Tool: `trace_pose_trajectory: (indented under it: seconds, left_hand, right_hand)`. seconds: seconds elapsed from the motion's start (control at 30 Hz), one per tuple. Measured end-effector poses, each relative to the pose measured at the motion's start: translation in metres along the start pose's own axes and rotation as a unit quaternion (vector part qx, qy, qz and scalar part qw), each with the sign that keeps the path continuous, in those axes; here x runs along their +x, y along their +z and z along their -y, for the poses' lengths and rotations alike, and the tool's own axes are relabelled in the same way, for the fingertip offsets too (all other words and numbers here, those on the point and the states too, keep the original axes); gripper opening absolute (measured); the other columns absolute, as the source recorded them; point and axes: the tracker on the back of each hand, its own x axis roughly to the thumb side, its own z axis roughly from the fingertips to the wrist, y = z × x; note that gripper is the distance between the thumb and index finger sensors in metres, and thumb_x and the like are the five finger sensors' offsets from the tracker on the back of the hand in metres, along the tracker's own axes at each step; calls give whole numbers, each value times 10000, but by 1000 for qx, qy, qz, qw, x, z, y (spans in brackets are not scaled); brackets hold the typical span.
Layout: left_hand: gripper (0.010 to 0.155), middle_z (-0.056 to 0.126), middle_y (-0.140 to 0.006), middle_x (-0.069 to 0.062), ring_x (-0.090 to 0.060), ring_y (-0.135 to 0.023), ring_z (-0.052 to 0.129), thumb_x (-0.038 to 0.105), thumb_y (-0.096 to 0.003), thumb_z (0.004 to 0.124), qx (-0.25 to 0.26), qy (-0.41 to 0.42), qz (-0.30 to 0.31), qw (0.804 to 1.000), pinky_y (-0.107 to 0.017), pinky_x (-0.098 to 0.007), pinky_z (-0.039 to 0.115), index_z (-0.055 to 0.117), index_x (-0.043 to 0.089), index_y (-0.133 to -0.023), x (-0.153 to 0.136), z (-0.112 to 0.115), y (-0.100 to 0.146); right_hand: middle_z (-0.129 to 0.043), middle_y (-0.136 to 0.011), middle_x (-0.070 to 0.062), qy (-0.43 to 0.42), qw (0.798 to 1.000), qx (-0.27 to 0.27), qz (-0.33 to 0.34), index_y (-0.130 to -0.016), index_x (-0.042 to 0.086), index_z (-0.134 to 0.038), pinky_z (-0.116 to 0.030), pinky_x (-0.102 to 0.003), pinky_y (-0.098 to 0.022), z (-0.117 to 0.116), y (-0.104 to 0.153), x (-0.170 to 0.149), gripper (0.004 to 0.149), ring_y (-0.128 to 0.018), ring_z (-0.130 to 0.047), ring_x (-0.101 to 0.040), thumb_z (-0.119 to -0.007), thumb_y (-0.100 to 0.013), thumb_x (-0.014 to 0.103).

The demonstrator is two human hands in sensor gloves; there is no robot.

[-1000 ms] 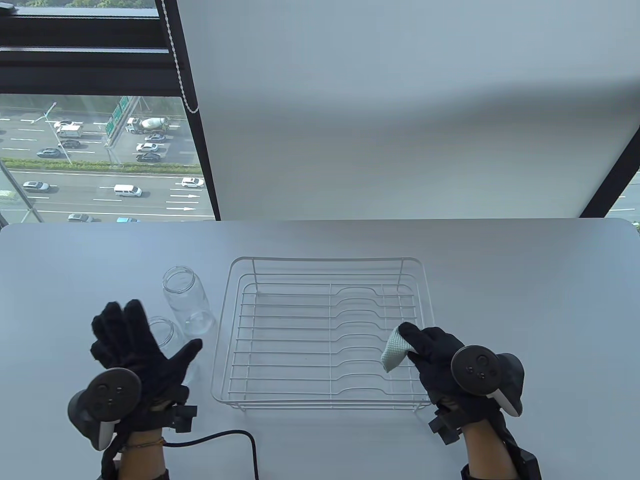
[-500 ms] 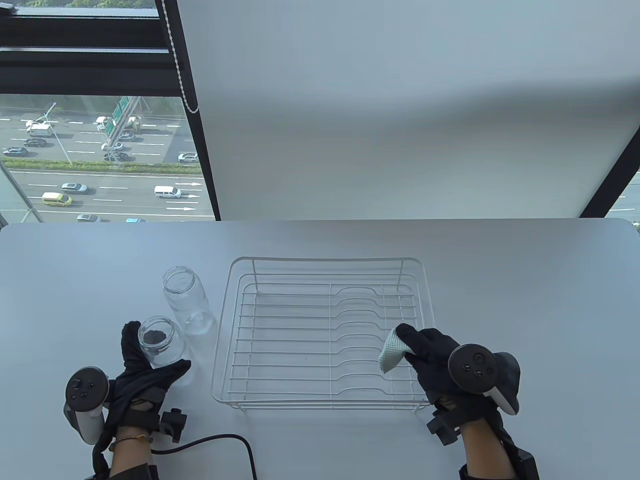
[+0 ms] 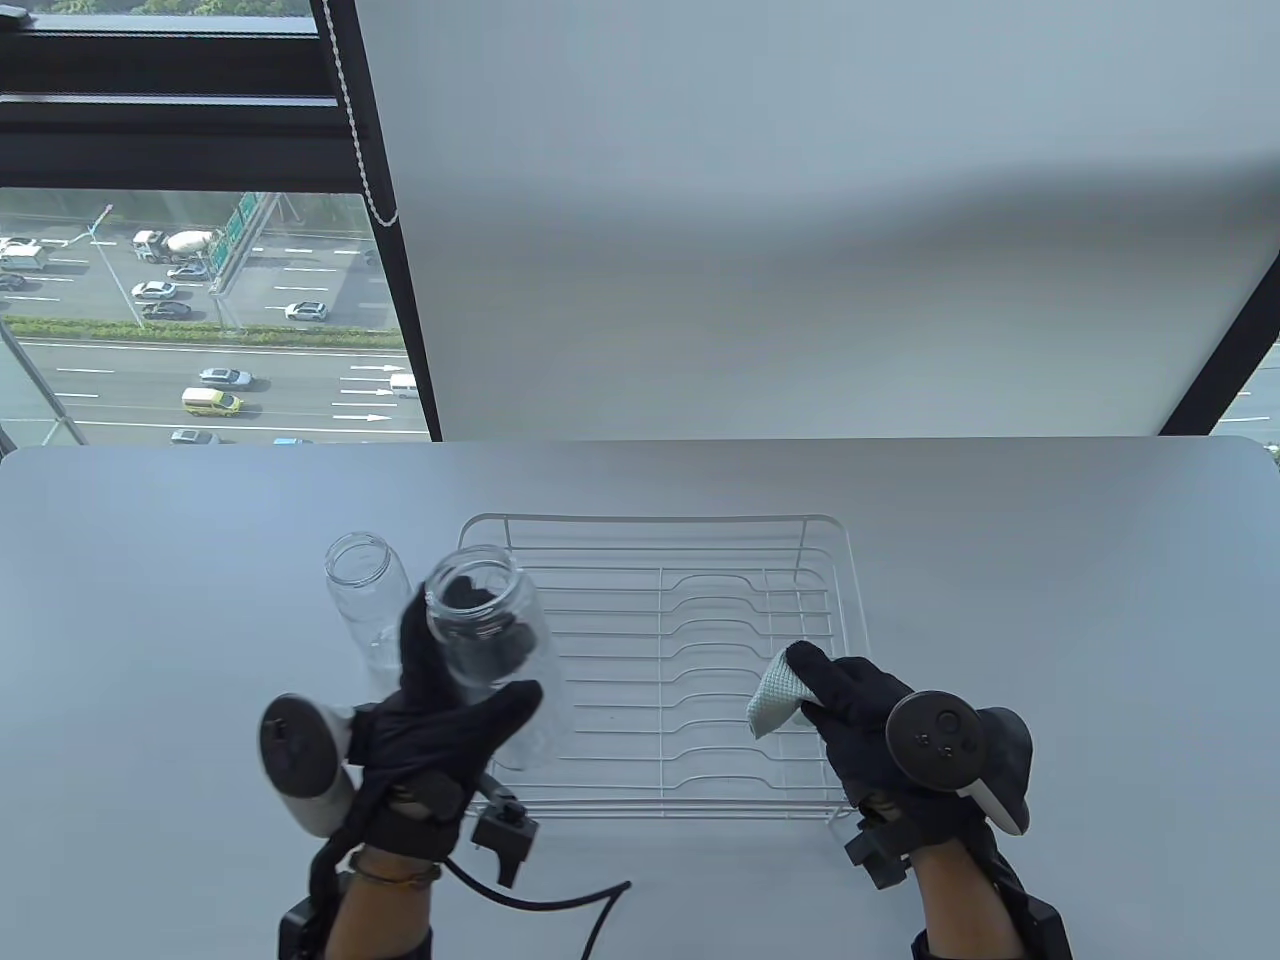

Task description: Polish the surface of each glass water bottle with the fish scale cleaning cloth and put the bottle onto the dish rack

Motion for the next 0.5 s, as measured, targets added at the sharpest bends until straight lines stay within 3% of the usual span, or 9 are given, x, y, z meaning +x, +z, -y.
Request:
trace_pose_trajectory:
  seconds: [0.07, 0.13, 0.27, 0.37, 0.43, 0.5]
  left_hand:
    - [1031, 515, -1067, -209, -552, -820, 846, 606, -448, 921, -30, 46, -54, 997, -547, -717, 749, 273, 167, -1118, -23, 26, -2]
    - [1020, 501, -1068, -215, -549, -820, 841, 608, -467, 894, -68, 59, -80, 993, -549, -705, 751, 254, 156, -1120, -39, 38, -3]
    - [1010, 492, -1068, -234, -552, -802, 844, 620, -490, 836, -93, 87, -107, 986, -545, -681, 767, 210, 143, -1122, -53, 52, -2]
    - [1002, 486, -1071, -232, -540, -793, 854, 636, -502, 803, -109, 105, -113, 982, -541, -661, 780, 182, 155, -1123, -57, 57, 1]
    - [1000, 476, -1070, -230, -534, -788, 852, 647, -507, 783, -93, 118, -103, 983, -539, -654, 783, 162, 156, -1117, -58, 55, 0]
    - [997, 475, -1069, -225, -526, -782, 857, 659, -509, 767, -66, 128, -100, 984, -536, -645, 791, 152, 157, -1114, -59, 50, 0]
  right_hand:
    - [-918, -835, -75, -5, 1000, -12, 8, -1000, 394, -700, -868, -411, -395, 4, 1, 8, 487, -522, -996, -271, -815, -526, 393]
    - [-960, -801, -89, -7, 999, -46, 10, -1009, 393, -672, -905, -380, -317, 11, -2, 21, 499, -452, -1045, -257, -814, -531, 391]
    - [-994, -726, -105, -18, 996, -82, 31, -1019, 388, -628, -938, -333, -261, 23, -12, 62, 520, -404, -1080, -232, -810, -533, 418]
    - [-982, -736, -103, -87, 993, -48, 69, -1032, 409, -589, -934, -342, -282, 17, -14, 81, 522, -430, -1072, -239, -787, -549, 430]
    - [-976, -746, -63, -129, 984, -53, 107, -1041, 412, -562, -926, -331, -315, 9, -14, 82, 521, -460, -1061, -217, -760, -560, 439]
    - [-936, -805, -31, -202, 963, 3, 178, -1047, 453, -528, -893, -345, -370, -1, -17, 81, 531, -525, -1020, -224, -733, -558, 472]
